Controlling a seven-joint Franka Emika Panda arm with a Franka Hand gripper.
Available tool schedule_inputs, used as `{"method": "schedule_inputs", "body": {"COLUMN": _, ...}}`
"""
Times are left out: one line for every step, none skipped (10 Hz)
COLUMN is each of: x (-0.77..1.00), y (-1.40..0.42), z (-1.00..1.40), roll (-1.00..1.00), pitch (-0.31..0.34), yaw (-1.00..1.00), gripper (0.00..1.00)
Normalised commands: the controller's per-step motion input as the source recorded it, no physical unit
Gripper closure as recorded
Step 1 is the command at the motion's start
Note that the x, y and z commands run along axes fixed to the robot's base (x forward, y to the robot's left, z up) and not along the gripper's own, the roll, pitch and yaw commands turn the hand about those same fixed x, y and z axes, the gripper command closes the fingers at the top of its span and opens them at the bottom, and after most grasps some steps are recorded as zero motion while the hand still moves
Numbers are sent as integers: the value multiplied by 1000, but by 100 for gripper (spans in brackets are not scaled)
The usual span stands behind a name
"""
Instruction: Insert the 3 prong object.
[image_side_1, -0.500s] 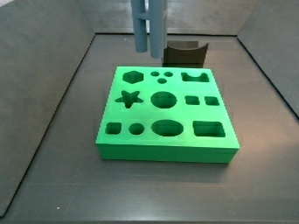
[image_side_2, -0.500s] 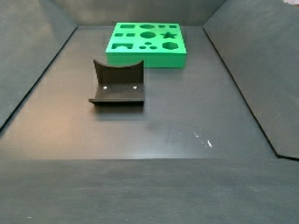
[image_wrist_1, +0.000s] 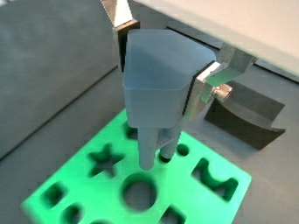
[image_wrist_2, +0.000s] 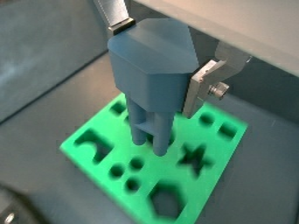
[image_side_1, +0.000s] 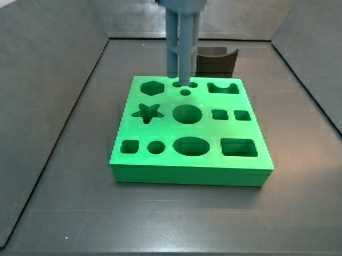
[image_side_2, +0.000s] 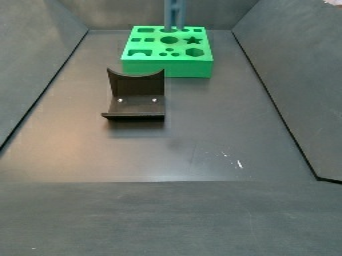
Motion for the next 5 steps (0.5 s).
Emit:
{"method": "schedule_inputs", "body": {"x": 114, "y": 714, "z": -611, "roll": 153, "pitch": 0, "yaw": -223, "gripper": 100}}
{"method": "schedule_inputs", "body": {"x": 26, "y": 509, "z": -514, "roll": 70, "pitch": 0, "yaw": -351, "gripper": 100}}
{"method": "schedule_inputs", "body": {"x": -43, "y": 143, "z": -520, "roll": -51, "pitch": 0, "yaw": -563, "gripper": 100}}
{"method": "schedule_inputs", "body": {"x": 0, "y": 31, "z": -346, "roll": -51, "pitch": 0, "yaw": -409, "gripper": 100}}
{"method": "schedule_inputs", "body": {"x": 86, "y": 0, "z": -260, "roll": -123, "pitch": 0, "yaw": -280, "gripper": 100}}
